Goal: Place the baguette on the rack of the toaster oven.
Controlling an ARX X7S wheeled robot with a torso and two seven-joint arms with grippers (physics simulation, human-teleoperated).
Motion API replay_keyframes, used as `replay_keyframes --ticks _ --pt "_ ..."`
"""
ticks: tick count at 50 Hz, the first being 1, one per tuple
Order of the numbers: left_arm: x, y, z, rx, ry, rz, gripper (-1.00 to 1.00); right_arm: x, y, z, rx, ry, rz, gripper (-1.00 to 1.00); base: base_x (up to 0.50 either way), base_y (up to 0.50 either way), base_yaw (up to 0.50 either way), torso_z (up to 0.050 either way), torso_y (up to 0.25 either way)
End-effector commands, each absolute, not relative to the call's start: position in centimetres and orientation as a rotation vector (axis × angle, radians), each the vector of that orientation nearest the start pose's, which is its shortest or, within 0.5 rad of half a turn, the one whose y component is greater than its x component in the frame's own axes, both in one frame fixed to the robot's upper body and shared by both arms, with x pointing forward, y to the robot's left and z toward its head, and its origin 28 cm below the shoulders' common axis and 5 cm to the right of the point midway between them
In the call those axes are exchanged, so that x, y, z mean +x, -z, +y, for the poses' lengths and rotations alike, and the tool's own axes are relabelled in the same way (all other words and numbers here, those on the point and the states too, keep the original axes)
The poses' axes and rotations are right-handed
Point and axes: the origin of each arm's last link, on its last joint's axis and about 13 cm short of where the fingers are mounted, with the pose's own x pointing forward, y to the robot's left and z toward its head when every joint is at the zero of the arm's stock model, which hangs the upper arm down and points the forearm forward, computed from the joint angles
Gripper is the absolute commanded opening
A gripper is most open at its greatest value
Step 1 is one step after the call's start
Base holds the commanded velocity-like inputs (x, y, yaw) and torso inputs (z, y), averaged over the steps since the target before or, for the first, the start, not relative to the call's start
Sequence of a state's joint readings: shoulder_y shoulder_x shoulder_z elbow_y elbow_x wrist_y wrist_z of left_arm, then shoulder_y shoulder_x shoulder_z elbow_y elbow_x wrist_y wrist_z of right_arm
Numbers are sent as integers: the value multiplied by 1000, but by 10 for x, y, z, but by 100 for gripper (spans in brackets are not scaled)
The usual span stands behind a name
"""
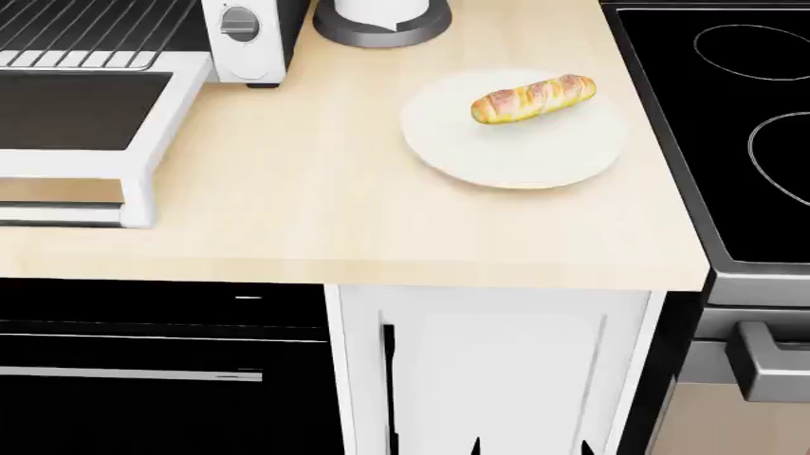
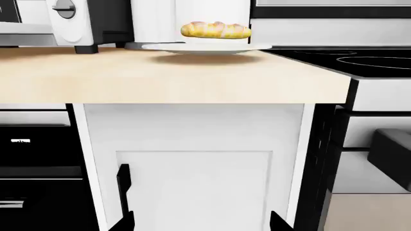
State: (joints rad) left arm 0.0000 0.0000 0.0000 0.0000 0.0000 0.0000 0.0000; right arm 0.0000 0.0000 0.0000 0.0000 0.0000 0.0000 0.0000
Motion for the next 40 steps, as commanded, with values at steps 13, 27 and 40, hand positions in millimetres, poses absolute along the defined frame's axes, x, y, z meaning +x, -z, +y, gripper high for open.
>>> replay_keyframes --ticks 13,27,40 --pt "209 -14 206 -5 14 -5 100 210 -14 -95 12 -26 -13 100 0 0 0 0 0" --pt "210 -15 209 -6 -38 -17 100 210 -15 -96 24 -23 -11 100 0 0 0 0 0" --pt "209 -16 210 1 -41 -39 100 210 -17 -96 17 -12 -27 100 25 260 0 0 0"
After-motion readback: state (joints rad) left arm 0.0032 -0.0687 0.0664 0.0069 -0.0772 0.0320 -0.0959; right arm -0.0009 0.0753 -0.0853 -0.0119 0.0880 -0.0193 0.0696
